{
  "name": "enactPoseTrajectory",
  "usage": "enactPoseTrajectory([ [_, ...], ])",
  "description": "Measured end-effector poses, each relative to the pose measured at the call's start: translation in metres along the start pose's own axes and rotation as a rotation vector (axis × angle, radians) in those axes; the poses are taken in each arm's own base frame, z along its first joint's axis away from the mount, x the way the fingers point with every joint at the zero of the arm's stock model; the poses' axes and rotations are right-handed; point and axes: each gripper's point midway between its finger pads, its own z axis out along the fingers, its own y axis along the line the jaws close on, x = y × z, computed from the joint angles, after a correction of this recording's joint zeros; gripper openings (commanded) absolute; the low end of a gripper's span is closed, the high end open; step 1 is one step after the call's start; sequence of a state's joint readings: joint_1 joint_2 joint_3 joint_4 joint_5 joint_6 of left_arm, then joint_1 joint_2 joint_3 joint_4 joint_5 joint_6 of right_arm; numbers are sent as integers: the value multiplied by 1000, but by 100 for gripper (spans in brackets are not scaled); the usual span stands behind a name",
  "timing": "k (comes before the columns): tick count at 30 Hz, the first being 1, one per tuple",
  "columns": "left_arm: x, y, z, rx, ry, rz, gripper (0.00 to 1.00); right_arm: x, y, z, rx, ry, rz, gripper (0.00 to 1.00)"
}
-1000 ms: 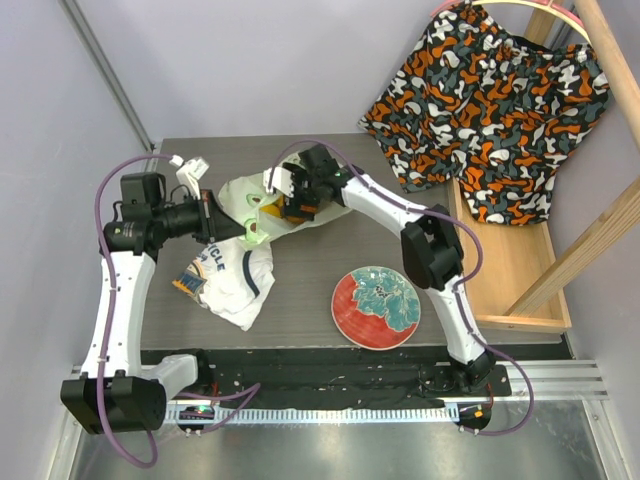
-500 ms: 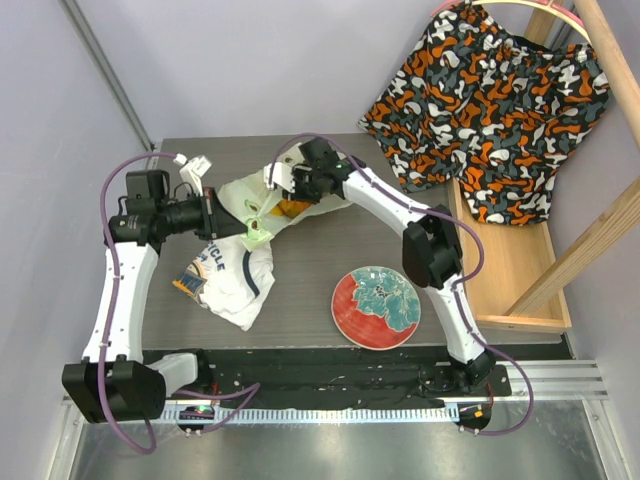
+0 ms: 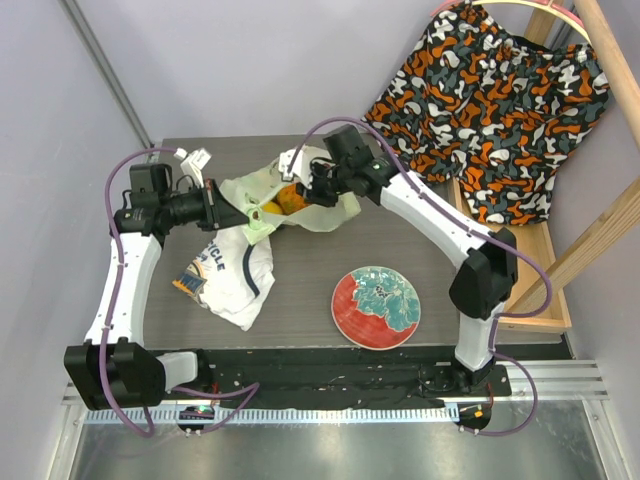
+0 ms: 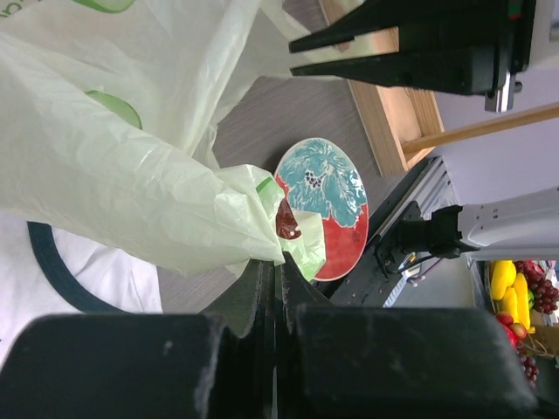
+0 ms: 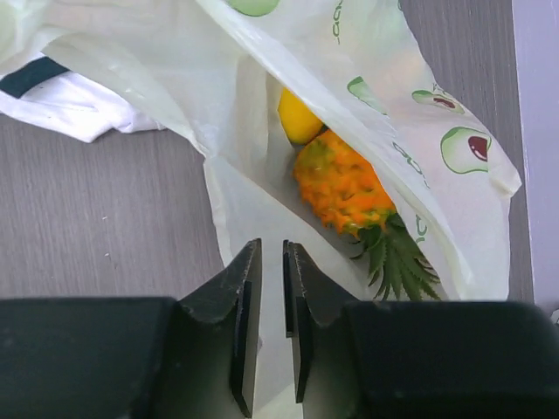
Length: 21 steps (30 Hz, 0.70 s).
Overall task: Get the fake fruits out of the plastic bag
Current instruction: Adjust the plastic bag at the center of the board.
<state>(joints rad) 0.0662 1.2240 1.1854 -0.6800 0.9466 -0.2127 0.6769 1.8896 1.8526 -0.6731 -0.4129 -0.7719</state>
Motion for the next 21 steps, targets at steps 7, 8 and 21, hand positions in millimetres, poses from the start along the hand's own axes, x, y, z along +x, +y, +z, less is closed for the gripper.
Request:
enactPoseTrajectory([
  [7,-1,-2,0,8,-5,-11,0,29,4,10,37,91,29,21],
  [8,-1,-2,0,9,-5,-11,0,37,1,15,54,114,34,21],
  [21,13,-23,-13,56,41,8,0,143,-38,89,280,399,54,31],
])
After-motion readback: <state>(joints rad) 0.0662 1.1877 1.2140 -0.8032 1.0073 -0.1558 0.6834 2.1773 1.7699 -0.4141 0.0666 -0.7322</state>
